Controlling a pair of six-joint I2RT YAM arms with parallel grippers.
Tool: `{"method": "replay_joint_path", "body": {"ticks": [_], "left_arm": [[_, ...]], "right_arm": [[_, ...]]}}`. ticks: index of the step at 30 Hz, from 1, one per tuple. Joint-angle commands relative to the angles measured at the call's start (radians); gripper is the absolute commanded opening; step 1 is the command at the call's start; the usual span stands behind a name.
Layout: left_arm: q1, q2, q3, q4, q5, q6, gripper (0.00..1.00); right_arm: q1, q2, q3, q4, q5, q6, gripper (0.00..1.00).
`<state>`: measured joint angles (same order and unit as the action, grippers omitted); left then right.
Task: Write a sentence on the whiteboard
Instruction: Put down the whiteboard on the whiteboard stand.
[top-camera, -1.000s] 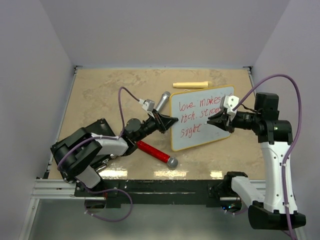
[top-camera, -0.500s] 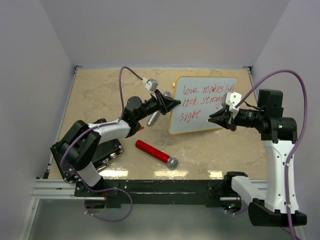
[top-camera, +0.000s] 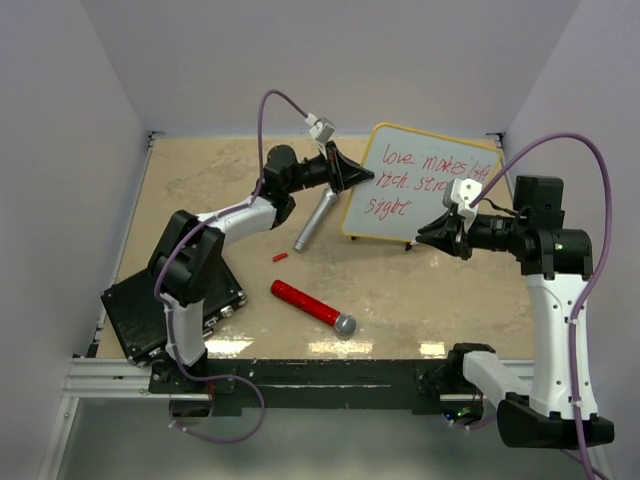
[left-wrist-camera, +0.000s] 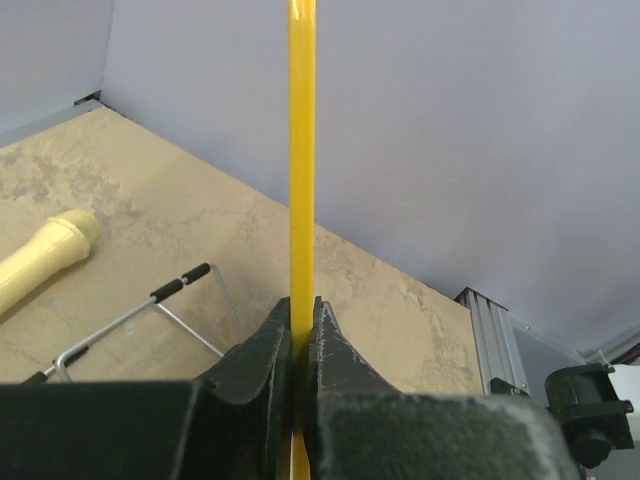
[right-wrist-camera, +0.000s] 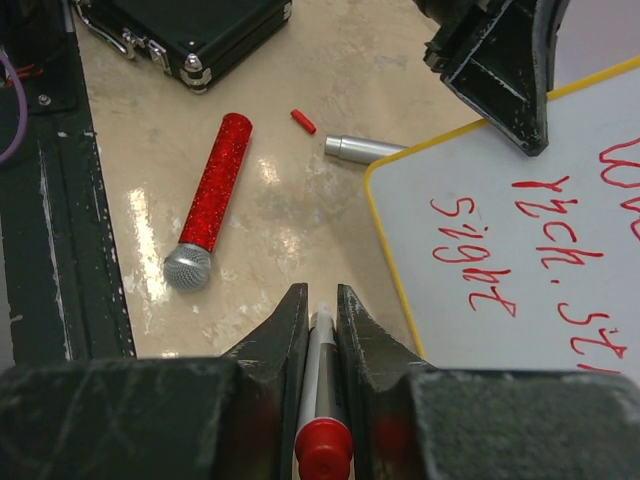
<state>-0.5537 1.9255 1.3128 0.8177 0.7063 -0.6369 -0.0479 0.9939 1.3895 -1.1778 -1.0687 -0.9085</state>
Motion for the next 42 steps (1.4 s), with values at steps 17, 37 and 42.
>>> {"method": "replay_joint_path", "body": {"ticks": [17, 37, 42], "left_arm": [[0.198, 0.507, 0.655, 0.359, 0.337, -0.432, 0.0], [0.262, 0.728, 0.712, 0.578, 0.403, -0.566, 0.0], [0.264, 0.757, 0.692, 0.638, 0.404, -0.572, 0.0]], "right_arm": [[-0.004, 0.026, -0.043, 0.104, -0.004, 0.091, 0.0], [-0.004, 0.054, -0.07, 0.15, 0.009, 0.118, 0.0], [-0.004, 0.054, -0.075, 0.152, 0.009, 0.12, 0.0]]}}
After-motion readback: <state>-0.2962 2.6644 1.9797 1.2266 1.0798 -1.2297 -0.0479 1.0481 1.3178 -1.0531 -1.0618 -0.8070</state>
